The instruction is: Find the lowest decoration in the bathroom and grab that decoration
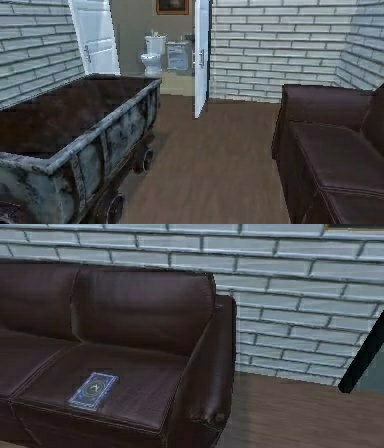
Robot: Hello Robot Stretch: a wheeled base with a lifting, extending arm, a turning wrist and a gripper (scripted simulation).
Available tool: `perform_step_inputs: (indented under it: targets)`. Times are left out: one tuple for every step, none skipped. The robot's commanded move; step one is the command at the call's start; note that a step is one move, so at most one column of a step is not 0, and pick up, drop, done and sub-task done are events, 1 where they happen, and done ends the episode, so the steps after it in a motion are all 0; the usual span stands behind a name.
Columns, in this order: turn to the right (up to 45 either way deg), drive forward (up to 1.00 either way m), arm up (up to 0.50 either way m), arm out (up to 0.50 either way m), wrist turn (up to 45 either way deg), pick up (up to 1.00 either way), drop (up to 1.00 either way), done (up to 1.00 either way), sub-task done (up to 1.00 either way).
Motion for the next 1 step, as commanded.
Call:
perform_step_inputs:
  targets:
    - [0.0, 1.0, 0.0, 0.0, 0.0, 0.0, 0.0, 0.0, 0.0]
